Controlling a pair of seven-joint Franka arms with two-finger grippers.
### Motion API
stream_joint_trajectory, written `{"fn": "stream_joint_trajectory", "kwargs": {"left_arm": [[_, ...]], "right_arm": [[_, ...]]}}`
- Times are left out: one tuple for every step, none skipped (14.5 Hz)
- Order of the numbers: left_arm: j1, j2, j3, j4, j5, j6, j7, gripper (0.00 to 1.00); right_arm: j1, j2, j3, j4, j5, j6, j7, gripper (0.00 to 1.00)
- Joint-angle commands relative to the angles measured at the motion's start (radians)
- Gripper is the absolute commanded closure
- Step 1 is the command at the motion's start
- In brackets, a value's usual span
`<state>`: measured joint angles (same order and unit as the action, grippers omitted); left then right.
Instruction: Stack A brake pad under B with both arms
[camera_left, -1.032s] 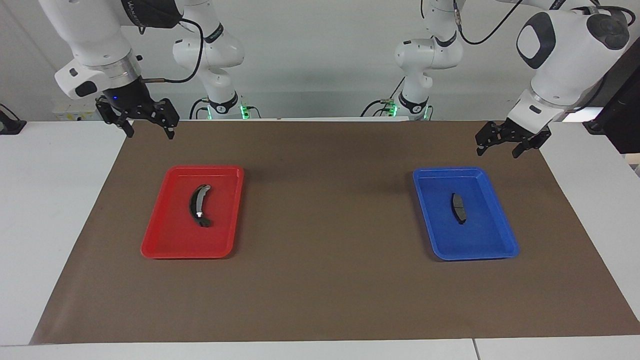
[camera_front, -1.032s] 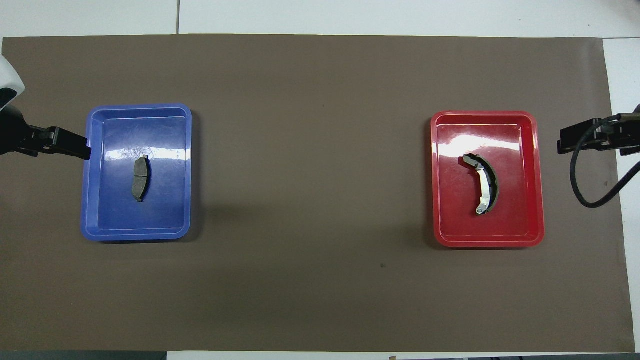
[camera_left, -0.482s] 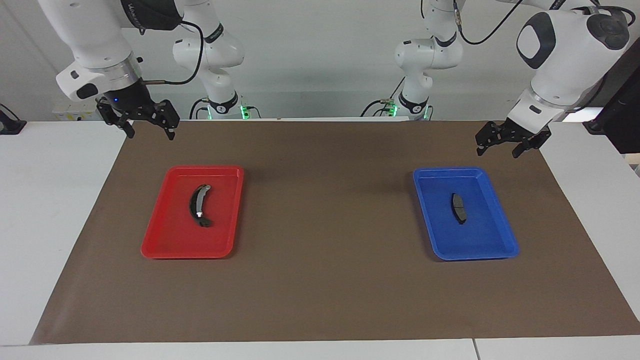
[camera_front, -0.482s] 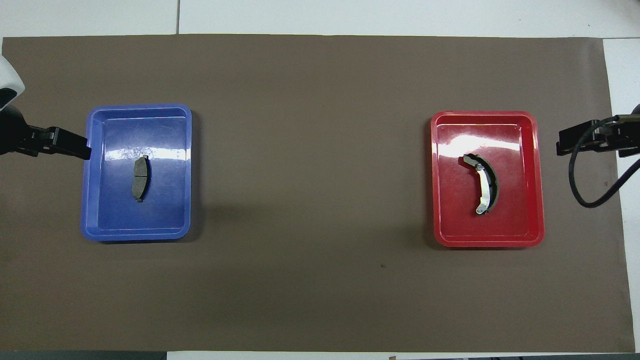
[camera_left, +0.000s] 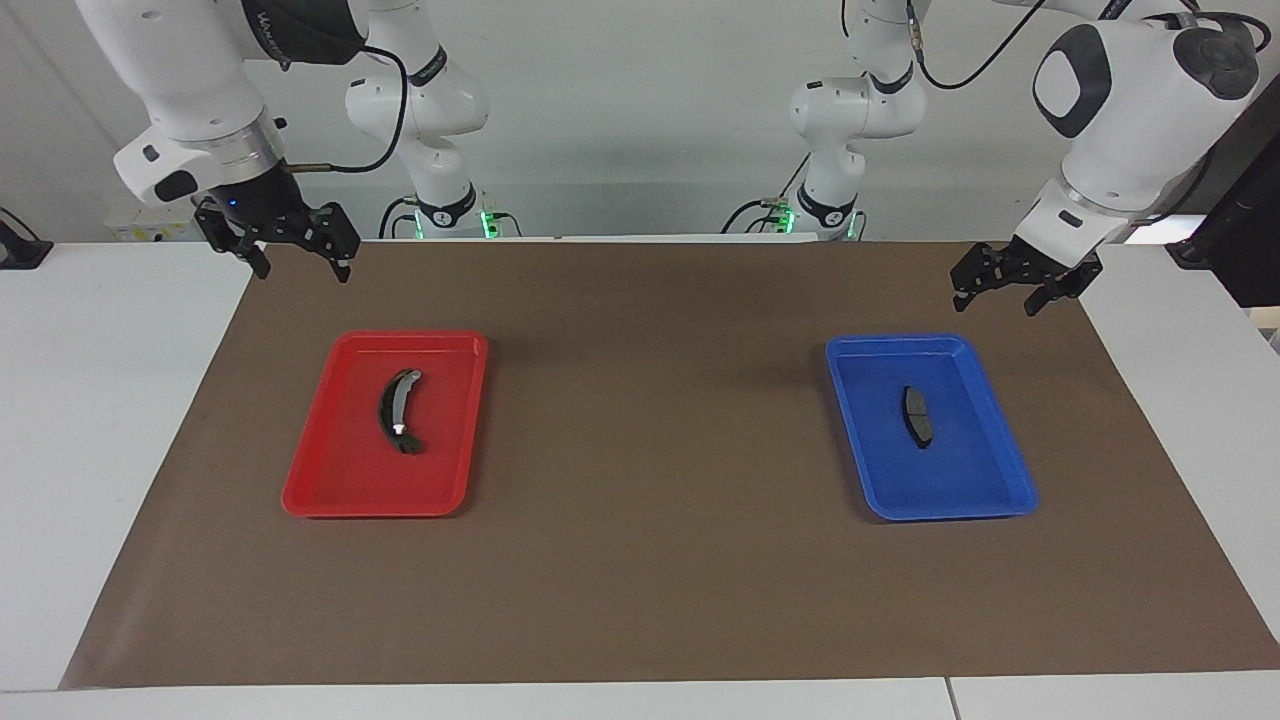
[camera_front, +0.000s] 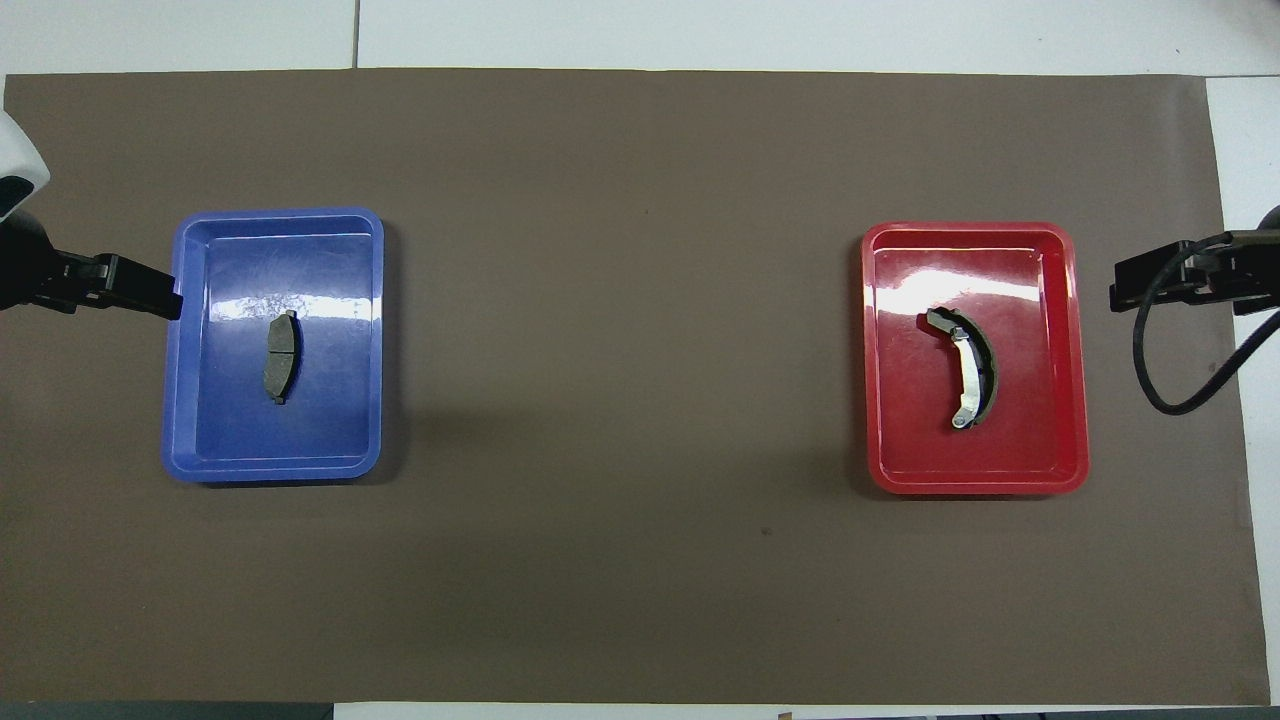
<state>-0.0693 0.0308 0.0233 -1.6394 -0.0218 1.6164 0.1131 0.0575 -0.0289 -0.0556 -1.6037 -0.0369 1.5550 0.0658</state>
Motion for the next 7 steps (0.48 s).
{"fn": "stream_joint_trajectory", "kwargs": {"left_arm": [[0.003, -0.002, -0.003, -0.003, -0.004, -0.012, 0.013, 0.01], [-0.001, -0.011, -0.003, -0.019, -0.004, 0.006, 0.013, 0.01], [-0.001, -0.020, -0.003, -0.048, -0.004, 0.040, 0.010, 0.01], [-0.003, -0.035, -0.003, -0.084, -0.004, 0.087, 0.008, 0.01], [-0.004, -0.054, -0.003, -0.132, -0.004, 0.139, 0.007, 0.01], [-0.006, -0.072, -0.003, -0.185, -0.004, 0.199, 0.007, 0.02], [-0.007, -0.080, -0.003, -0.235, -0.004, 0.262, 0.008, 0.02]], "right_arm": [[-0.011, -0.064, 0.005, -0.120, -0.001, 0.077, -0.026, 0.00], [-0.014, -0.084, 0.002, -0.187, 0.002, 0.130, -0.044, 0.00], [-0.010, -0.104, 0.002, -0.259, 0.003, 0.185, -0.064, 0.00], [-0.004, -0.124, 0.002, -0.327, 0.003, 0.241, -0.063, 0.00], [-0.010, -0.118, 0.002, -0.366, 0.003, 0.287, -0.070, 0.00], [-0.014, -0.094, 0.002, -0.384, 0.005, 0.328, -0.077, 0.00], [-0.016, -0.057, 0.002, -0.392, 0.006, 0.365, -0.087, 0.00]]}}
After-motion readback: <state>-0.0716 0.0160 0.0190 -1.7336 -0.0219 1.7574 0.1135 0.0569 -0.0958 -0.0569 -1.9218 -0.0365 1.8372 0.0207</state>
